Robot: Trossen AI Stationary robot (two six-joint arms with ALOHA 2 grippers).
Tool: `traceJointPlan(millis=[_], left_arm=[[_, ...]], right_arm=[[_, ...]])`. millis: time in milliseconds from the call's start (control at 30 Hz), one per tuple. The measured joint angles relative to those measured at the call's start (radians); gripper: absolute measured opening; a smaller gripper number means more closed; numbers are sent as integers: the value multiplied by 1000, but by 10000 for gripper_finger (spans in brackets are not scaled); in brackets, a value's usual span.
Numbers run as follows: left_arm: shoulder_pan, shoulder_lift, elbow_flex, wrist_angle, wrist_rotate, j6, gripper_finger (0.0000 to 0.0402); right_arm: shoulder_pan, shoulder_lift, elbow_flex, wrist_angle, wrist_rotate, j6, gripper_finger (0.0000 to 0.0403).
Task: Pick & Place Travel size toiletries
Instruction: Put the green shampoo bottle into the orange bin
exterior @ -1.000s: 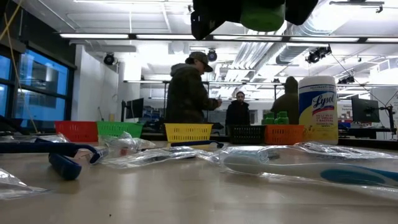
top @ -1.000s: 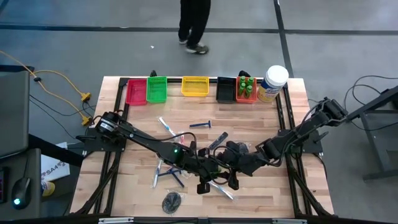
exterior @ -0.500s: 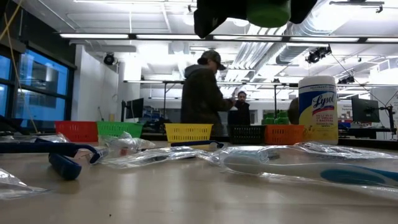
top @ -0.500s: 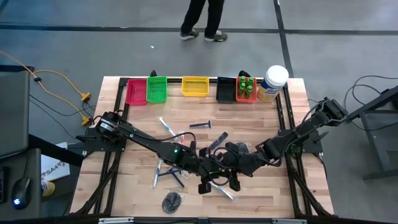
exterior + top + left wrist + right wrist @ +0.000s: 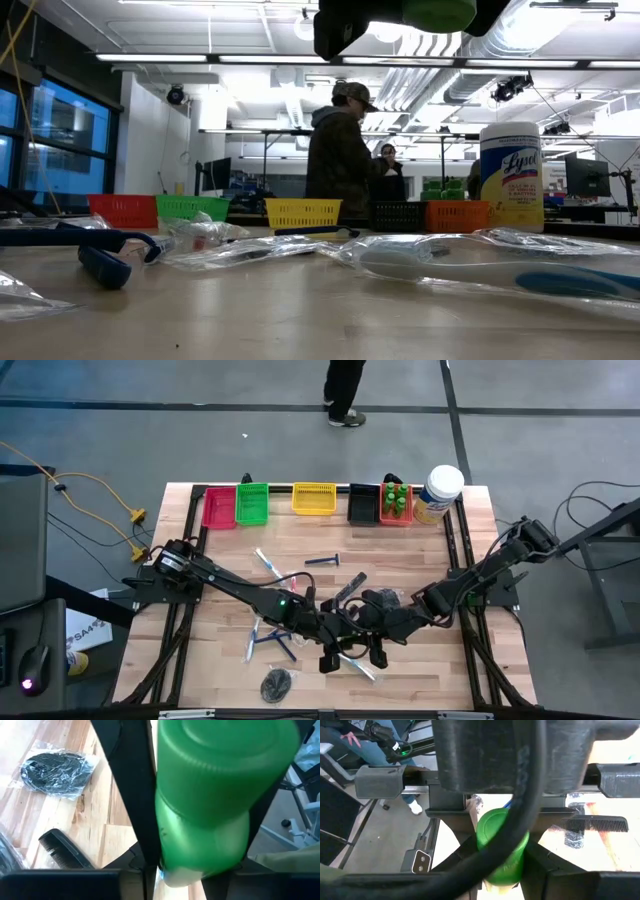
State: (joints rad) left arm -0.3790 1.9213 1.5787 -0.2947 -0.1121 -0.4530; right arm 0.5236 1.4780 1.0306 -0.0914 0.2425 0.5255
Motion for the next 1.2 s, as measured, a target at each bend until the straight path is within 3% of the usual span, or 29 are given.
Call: traceJointPlan(millis=[300,433,533,833,1000,1200], left_arm=[[0,0,0,-16,2,0,223],[12,-15,0,-126,-21,-55,256],[29,-40,1,-210,-47,-104,260],[10,-83,-10,-355,-315,-187,261],[15,-119,-81,-365,-359,-211,261],[55,-158,-199,-304,-378,-301,262]], right_arm=[[-2,-11,0,-68,-10,25,86],[-2,-43,0,-169,24,37,86],[-1,-81,0,-287,79,55,86],[-3,-273,-1,-647,308,155,84],[-13,-386,-1,-890,407,274,84],[-99,-482,0,-1059,477,370,85]])
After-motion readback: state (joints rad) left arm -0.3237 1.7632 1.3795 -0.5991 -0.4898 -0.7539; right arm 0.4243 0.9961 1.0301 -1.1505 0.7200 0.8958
